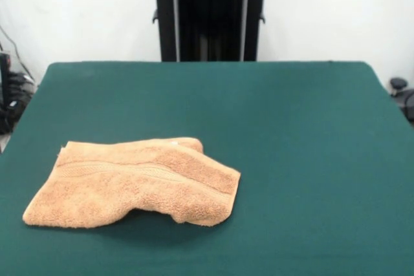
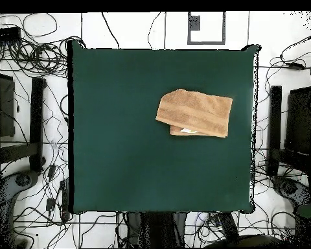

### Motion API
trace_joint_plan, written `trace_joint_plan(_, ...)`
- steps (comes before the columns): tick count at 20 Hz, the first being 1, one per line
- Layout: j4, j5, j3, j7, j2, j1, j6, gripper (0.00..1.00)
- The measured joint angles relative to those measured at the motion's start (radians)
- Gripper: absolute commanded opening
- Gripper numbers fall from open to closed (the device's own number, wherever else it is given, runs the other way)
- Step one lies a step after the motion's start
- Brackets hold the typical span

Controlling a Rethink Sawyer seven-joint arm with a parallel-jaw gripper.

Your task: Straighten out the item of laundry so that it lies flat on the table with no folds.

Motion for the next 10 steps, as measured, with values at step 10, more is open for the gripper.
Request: trace_joint_plan(10,-0.008,-0.117,0.058,-0.1,-0.079,-0.088,0.0,1.0)
